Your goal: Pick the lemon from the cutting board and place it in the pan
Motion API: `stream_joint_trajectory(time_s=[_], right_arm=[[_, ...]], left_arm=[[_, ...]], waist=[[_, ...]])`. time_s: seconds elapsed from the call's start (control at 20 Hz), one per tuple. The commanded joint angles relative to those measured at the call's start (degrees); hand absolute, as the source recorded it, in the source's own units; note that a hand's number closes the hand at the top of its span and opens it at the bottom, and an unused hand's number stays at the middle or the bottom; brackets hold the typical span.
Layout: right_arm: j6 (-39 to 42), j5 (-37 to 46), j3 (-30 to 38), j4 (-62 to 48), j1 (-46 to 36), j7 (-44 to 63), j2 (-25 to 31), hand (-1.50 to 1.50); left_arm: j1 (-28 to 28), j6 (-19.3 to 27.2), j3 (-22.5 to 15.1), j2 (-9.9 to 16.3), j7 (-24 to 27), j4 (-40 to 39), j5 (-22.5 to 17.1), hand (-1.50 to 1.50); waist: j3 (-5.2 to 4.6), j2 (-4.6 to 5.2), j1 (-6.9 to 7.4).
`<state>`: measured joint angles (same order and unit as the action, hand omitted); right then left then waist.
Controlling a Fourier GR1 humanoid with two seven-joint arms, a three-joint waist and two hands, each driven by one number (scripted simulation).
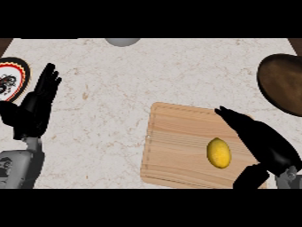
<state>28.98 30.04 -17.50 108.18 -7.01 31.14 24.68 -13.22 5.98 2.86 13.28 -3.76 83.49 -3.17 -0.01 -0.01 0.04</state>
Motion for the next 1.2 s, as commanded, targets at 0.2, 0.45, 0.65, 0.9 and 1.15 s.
stream_joint_trajectory(time_s=[0.2, 0.45, 0.65, 0.9, 1.15], right_arm=[[5.4, 5.1, 0.9, -2.8, -2.7, 2.2, -2.3, -1.5], [5.1, 8.7, 0.2, -7.1, -1.4, -2.5, -4.7, -1.5], [3.2, 11.8, 1.6, -14.4, -2.5, -7.2, -4.0, -1.5], [6.0, 14.5, 0.5, -13.2, -3.3, -4.2, -8.7, -1.5], [4.8, 17.9, -1.8, -18.6, -3.0, -5.4, -11.0, -1.5]], left_arm=[[0.4, -3.2, 3.0, 0.3, 3.5, -3.5, -0.9, 0.0], [-2.2, 0.8, 0.6, -3.1, 1.0, -1.9, 3.0, 0.0], [3.7, -0.9, 1.0, -2.0, -0.3, 4.4, 2.5, 0.0], [3.2, -2.5, 2.5, -2.0, -0.6, 3.9, 1.8, 0.0], [0.8, -1.8, 2.8, -2.6, 0.0, 0.6, 3.0, 0.0]], waist=[[-0.01, 0.01, -0.04], [0.01, 0.01, -0.11], [0.02, -0.01, 0.13], [0.01, -0.02, 0.08], [0.0, 0.02, 0.06]])
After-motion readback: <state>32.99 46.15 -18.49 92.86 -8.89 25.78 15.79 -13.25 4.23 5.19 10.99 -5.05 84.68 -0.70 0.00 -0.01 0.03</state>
